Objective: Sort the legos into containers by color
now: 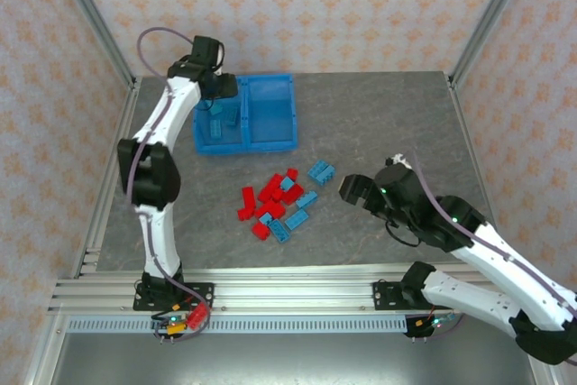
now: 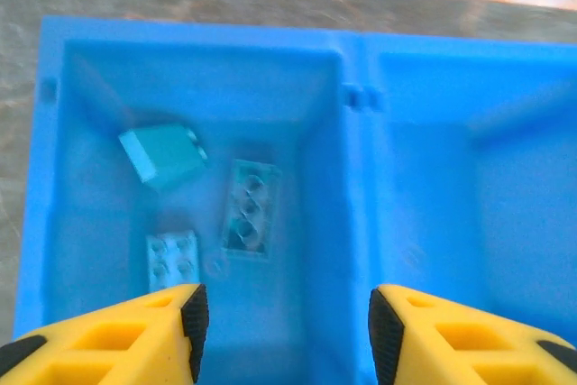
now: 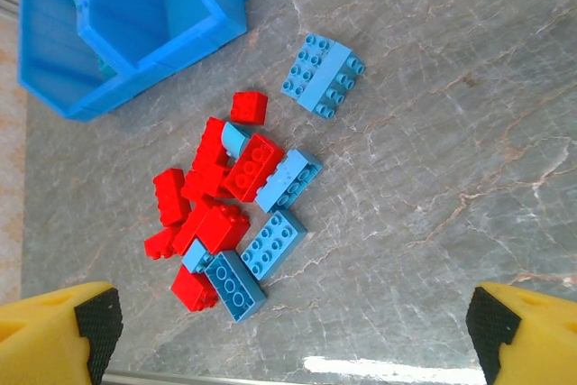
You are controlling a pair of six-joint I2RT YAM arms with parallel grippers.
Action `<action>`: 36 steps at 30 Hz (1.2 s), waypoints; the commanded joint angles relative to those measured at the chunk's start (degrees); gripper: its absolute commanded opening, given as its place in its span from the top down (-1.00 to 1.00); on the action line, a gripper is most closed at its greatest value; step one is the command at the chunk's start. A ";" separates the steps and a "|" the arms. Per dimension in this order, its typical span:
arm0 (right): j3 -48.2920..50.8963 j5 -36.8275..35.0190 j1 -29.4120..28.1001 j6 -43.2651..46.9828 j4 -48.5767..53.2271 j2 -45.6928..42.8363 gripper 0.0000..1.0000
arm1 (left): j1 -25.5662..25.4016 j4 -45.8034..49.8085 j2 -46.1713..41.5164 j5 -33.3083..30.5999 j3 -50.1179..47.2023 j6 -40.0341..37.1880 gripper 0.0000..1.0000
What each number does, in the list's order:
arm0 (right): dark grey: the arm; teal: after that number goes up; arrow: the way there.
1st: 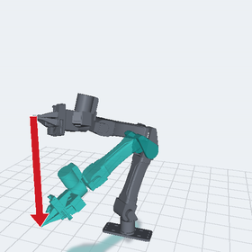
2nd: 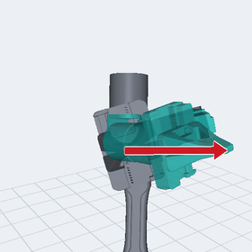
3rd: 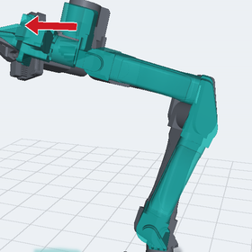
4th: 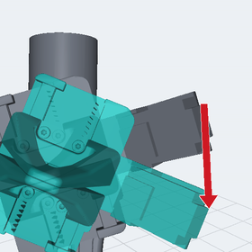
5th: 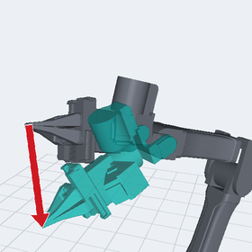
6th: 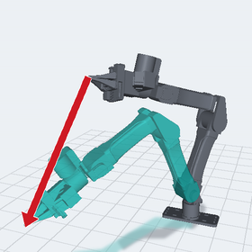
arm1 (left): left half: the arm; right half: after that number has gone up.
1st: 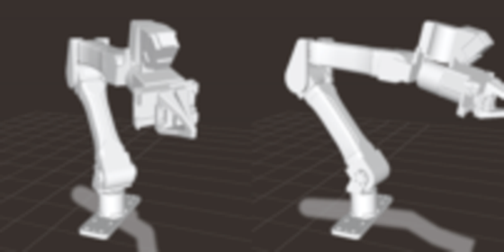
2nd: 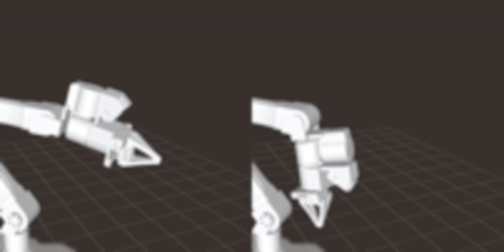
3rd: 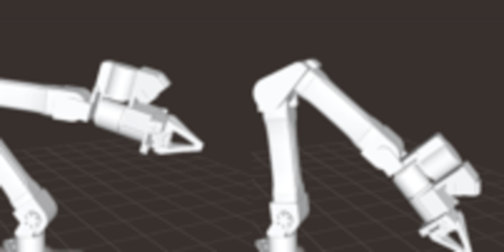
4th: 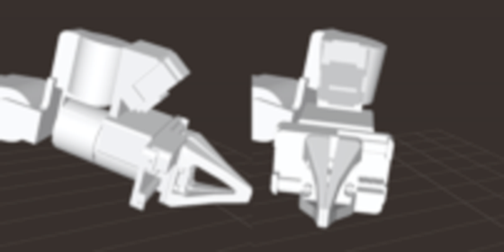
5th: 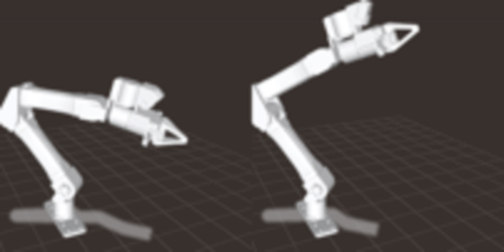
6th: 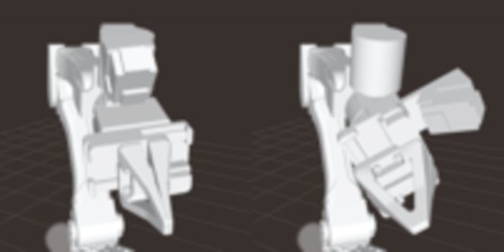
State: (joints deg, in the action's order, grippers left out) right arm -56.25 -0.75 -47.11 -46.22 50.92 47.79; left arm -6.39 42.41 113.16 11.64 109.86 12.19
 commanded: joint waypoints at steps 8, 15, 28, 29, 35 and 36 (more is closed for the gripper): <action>-11.17 4.66 -0.26 7.06 -12.68 27.30 -0.72 | -15.37 -4.30 -46.14 12.76 -29.59 -15.46 -0.50; -20.70 8.41 2.38 4.72 -15.52 47.64 -0.54 | -20.93 4.68 -64.89 19.42 -45.91 -38.55 -0.97; -36.42 2.31 4.55 2.78 -9.13 72.07 -0.38 | -21.21 7.37 -71.63 35.25 -59.29 -48.64 -0.99; -36.39 2.40 4.81 2.57 -9.52 72.75 -0.32 | -21.23 8.15 -71.28 35.29 -59.24 -48.61 -0.99; -37.36 3.12 5.28 2.87 -10.05 75.93 -0.10 | -21.37 12.49 -70.49 32.52 -58.25 -49.01 -0.99; -37.13 3.34 5.36 2.83 -10.32 76.01 -0.01 | -21.30 13.07 -70.54 32.24 -58.02 -48.96 -0.99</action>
State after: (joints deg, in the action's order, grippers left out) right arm -92.40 4.08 -42.22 -42.85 39.11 121.93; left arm -27.40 51.68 43.03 43.99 50.92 -35.66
